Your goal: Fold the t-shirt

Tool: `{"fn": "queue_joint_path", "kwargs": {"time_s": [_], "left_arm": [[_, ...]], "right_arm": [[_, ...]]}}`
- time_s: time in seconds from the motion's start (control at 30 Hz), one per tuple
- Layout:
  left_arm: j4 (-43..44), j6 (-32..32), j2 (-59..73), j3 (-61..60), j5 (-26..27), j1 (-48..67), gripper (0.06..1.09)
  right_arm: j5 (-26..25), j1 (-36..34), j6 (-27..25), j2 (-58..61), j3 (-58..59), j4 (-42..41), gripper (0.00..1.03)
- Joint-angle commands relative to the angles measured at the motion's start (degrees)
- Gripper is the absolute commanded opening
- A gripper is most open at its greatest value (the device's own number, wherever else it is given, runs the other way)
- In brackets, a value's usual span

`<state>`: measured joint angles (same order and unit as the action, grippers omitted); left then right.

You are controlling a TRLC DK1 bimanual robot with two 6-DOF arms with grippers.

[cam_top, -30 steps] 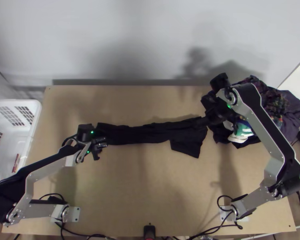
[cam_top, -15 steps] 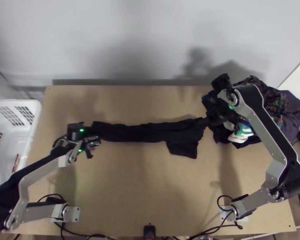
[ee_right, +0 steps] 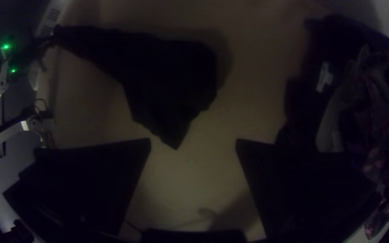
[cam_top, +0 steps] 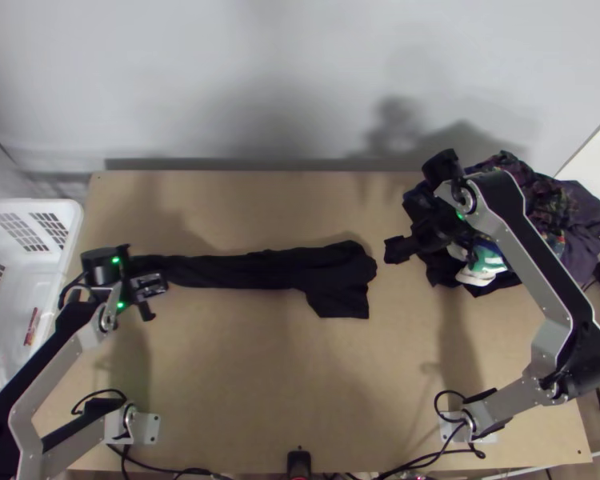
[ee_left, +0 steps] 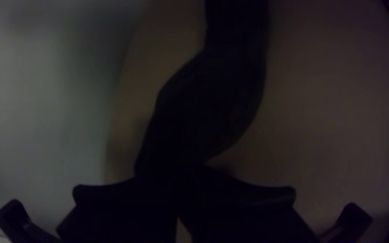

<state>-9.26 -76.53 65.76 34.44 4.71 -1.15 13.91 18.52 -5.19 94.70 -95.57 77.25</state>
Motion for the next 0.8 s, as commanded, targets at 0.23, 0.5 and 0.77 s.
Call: {"fn": "queue_joint_path", "kwargs": {"time_s": [0.23,0.5,0.77], "left_arm": [[-0.32,4.73,13.08,19.71,-9.02,32.35,0.09],[0.12,2.44,28.29,35.17,-12.09,44.39,0.09],[-2.08,1.47,39.54,48.45,-13.59,53.44,0.09]], "right_arm": [[0.24,-4.20,-0.43,-4.61,0.21,-0.09,0.88],[1.21,-10.88,-0.96,-9.09,0.82,0.71,0.88],[2.79,-18.44,-3.16,-12.96,0.47,2.46,0.88]]}}
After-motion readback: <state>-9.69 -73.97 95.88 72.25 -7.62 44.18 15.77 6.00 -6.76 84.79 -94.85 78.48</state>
